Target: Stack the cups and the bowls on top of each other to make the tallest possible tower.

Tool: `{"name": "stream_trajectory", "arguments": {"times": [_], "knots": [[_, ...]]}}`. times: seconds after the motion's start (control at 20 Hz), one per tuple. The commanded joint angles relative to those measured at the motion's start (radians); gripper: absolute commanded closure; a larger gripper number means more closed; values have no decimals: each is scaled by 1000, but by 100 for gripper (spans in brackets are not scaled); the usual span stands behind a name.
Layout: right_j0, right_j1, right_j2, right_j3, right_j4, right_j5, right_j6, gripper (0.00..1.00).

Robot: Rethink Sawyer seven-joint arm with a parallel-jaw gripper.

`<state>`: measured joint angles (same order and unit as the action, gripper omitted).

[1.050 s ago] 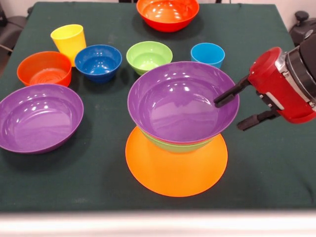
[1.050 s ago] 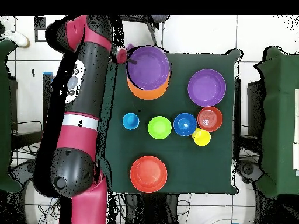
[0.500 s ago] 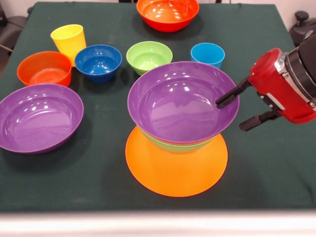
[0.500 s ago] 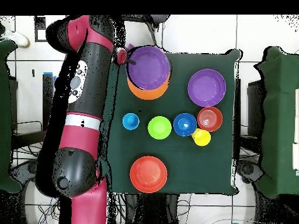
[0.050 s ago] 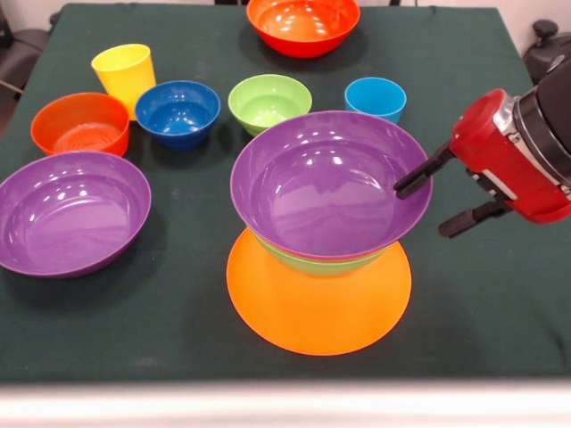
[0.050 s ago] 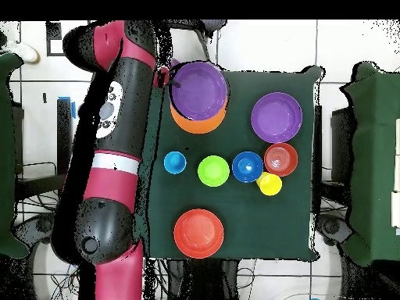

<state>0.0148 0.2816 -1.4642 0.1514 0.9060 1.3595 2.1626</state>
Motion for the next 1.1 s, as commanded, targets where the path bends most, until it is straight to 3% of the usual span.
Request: {"name": "stream_trajectory", "arguments": {"times": [0.05, 0.7, 1.1], "knots": [[14, -51, 124, 67, -52, 118, -79, 0], [5, -29, 134, 52, -72, 80, -76, 0], [-15, -31, 142, 32, -48, 92, -95, 0]]}}
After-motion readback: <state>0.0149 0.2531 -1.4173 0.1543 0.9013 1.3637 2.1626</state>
